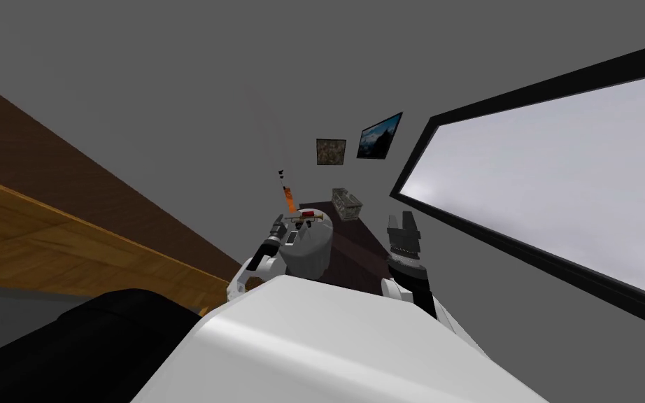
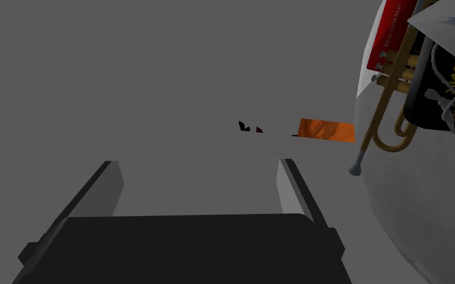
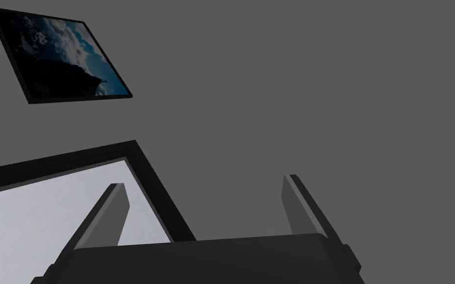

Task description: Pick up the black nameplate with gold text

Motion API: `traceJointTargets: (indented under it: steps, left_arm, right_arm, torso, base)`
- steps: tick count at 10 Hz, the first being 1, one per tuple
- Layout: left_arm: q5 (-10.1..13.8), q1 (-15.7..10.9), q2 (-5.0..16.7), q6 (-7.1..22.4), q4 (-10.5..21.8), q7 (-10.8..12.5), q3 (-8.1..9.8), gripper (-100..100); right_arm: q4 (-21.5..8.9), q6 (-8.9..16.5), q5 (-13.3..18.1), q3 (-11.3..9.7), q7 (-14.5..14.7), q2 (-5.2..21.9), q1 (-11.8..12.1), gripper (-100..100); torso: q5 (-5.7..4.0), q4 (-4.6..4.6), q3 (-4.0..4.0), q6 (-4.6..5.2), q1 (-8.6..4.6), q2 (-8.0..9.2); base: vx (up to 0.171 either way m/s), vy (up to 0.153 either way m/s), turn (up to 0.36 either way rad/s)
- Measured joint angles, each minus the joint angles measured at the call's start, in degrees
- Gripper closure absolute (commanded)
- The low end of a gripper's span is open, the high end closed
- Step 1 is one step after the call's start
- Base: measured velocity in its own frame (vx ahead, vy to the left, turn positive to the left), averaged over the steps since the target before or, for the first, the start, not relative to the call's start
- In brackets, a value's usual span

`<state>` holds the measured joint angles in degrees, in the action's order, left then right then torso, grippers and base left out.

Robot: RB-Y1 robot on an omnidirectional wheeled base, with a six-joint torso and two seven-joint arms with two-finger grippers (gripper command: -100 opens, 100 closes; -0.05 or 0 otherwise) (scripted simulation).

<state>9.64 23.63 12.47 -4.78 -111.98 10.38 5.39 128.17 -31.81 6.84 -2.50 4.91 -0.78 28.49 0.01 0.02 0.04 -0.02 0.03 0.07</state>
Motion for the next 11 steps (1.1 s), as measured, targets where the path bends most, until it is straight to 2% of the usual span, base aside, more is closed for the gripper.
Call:
traceJointTargets:
  steps: [6,8,9,11]
  left_arm:
    - [2.83,-3.95,5.93,9.05,9.21,0.37,1.72,-100]
    - [3.87,-4.97,7.87,12.61,11.60,0.47,2.36,-100]
    - [3.97,-5.14,8.04,12.63,13.29,0.49,2.27,-100]
    - [4.78,-6.22,9.52,15.54,15.86,0.51,2.94,-100]
  right_arm:
    - [0.00,0.00,0.00,0.00,0.00,0.00,0.00,0]
    - [0.00,0.00,0.00,0.00,0.00,0.00,0.00,0]
    - [0.00,0.00,0.00,0.00,0.00,0.00,0.01,0]
    - [0.00,0.00,0.00,0.00,0.00,0.00,0.00,0]
  torso:
    - [0.01,0.00,-0.01,0.00,0.04,-0.02]
    - [0.01,0.00,0.00,-0.02,0.05,0.00]
    - [0.01,-0.02,-0.04,-0.03,0.01,-0.07]
    - [0.01,0.00,-0.01,-0.02,0.05,-0.02]
  base:
    - [-0.027,0.005,-0.196]
    - [-0.009,0.002,-0.075]
    - [-0.019,-0.001,-0.201]
    - [-0.024,0.013,-0.193]
